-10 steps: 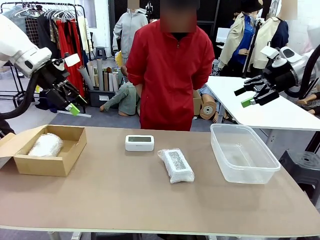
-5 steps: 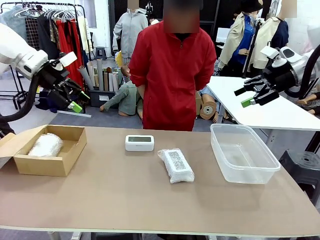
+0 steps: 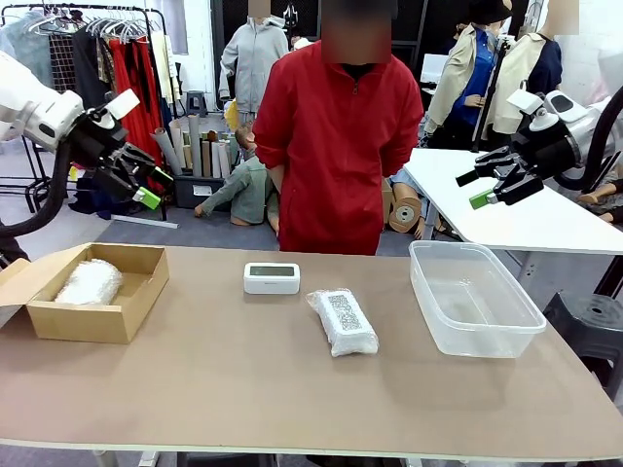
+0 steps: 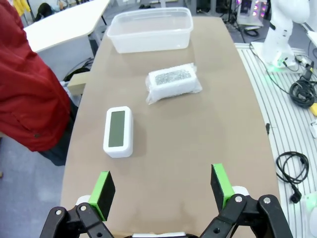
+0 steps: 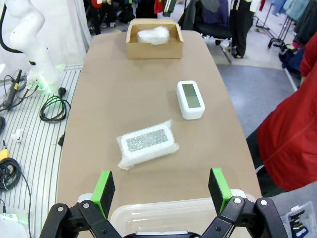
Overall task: Separate and place wrapped and unwrapped clocks.
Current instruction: Pick up the Digital clock indicated by the person.
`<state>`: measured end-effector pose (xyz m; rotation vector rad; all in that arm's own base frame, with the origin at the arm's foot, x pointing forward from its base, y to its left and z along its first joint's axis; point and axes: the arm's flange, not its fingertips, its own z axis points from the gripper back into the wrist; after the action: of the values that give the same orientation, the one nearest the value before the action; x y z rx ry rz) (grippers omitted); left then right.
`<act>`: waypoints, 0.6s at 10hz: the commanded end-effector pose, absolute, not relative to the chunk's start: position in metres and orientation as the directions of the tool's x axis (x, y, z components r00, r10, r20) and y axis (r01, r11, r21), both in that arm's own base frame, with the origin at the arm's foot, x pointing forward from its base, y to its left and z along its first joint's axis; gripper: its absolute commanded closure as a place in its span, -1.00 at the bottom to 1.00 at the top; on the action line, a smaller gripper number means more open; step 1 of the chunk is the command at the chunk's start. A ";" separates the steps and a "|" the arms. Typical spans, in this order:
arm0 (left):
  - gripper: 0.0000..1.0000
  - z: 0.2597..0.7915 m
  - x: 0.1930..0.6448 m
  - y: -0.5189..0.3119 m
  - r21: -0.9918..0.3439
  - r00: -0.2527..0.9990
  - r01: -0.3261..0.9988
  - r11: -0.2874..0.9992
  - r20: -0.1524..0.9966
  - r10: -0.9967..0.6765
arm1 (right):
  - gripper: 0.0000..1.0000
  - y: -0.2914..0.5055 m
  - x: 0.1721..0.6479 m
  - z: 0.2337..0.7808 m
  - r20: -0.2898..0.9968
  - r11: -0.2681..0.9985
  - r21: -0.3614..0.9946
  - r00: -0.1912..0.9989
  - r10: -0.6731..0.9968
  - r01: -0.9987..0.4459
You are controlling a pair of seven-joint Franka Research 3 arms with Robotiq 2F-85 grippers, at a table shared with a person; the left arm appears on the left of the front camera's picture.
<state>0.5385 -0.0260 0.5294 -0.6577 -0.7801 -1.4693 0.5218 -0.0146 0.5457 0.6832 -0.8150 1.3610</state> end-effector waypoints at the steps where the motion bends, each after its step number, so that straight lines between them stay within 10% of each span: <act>1: -1.00 0.532 0.539 -0.025 0.090 -0.053 0.996 0.029 0.791 -0.610 | -1.00 -0.014 0.521 0.547 0.827 0.102 -0.043 0.022 0.562 -0.994; 6: -1.00 0.532 0.539 -0.025 0.090 -0.053 0.996 0.029 0.791 -0.610 | -1.00 -0.014 0.521 0.547 0.827 0.102 -0.043 0.022 0.562 -0.994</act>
<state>0.5398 -0.0253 0.5296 -0.6477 -0.7839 -1.4661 0.5218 -0.0145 0.5457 0.6832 -0.8150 1.3610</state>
